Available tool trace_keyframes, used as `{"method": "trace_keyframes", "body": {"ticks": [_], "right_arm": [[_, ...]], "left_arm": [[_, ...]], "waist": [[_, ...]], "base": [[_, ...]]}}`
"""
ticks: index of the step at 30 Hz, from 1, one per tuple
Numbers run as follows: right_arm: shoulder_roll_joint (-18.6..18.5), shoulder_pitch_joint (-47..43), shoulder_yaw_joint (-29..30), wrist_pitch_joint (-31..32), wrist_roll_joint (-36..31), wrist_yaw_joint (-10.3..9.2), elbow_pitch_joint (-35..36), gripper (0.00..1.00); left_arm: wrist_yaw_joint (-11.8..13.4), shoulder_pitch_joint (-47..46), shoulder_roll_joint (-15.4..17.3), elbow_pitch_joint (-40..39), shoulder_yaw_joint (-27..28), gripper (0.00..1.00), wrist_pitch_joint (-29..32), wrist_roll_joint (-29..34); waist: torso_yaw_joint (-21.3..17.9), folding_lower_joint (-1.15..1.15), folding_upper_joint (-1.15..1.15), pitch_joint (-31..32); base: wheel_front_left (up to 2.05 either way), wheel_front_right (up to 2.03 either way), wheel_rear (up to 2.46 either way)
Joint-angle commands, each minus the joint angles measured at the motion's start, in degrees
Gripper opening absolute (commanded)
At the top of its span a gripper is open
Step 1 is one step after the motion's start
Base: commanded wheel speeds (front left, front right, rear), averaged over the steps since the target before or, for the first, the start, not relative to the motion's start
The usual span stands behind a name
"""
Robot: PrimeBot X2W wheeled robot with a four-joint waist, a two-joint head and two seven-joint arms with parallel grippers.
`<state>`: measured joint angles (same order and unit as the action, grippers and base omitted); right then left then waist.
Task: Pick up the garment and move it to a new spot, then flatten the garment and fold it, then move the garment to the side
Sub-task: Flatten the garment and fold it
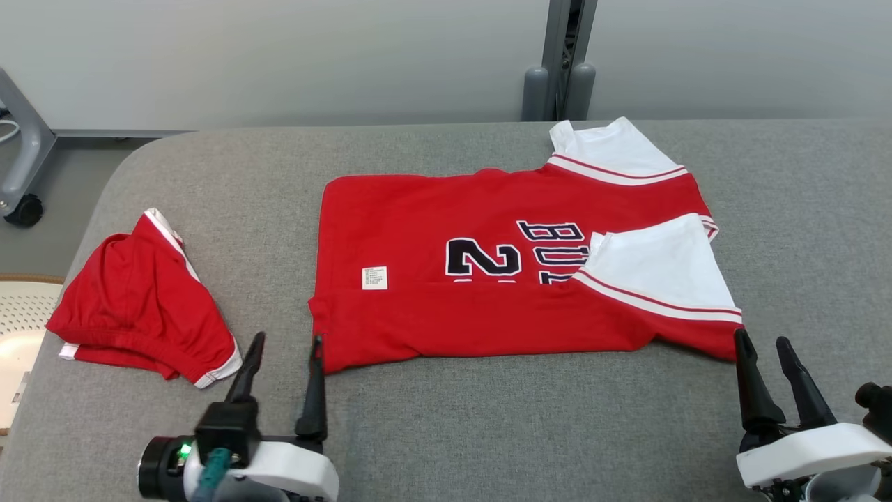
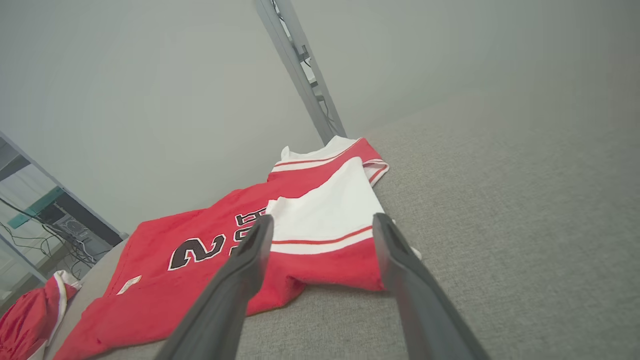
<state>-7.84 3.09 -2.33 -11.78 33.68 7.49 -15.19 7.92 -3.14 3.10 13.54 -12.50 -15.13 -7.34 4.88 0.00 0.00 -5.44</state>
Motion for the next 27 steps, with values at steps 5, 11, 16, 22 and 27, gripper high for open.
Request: {"method": "trace_keyframes", "body": {"ticks": [5, 11, 16, 22, 27], "right_arm": [[-0.2, 1.7, 3.3, 3.8, -0.6, 0.0, -3.1, 1.0], [1.9, 4.1, 5.9, 8.7, 0.5, 0.0, -5.6, 1.0], [2.8, 6.0, 7.4, 11.9, 1.2, 0.0, -7.1, 1.0], [3.1, 7.4, 8.1, 13.8, 1.3, 0.0, -8.1, 1.0], [3.3, 8.5, 8.4, 15.2, 2.1, 0.0, -8.8, 1.0]], "left_arm": [[-6.1, -2.2, 0.1, 5.6, -1.6, 1.0, 0.0, -7.7], [-6.4, -4.8, -0.2, 11.6, -4.3, 1.0, 0.3, -27.5], [-5.8, -7.6, -0.1, 15.7, -7.7, 1.0, 2.8, -36.4], [-4.4, -10.1, -0.1, 19.2, -8.7, 1.0, 3.5, -40.8], [-5.0, -11.9, -0.1, 21.0, -10.1, 1.0, 4.1, -46.3]], "waist": [[-0.2, 0.0, 0.0, -1.8], [-0.2, 0.0, 0.0, -3.6], [0.0, 0.0, 0.0, -4.7], [0.1, 0.0, 0.0, -5.7], [0.2, 0.0, 0.0, -6.6]], "base": [[0.0, 0.0, 0.0], [0.0, 0.0, 0.0], [0.0, 0.0, 0.0], [0.0, 0.0, 0.0], [0.0, 0.0, 0.0]]}}
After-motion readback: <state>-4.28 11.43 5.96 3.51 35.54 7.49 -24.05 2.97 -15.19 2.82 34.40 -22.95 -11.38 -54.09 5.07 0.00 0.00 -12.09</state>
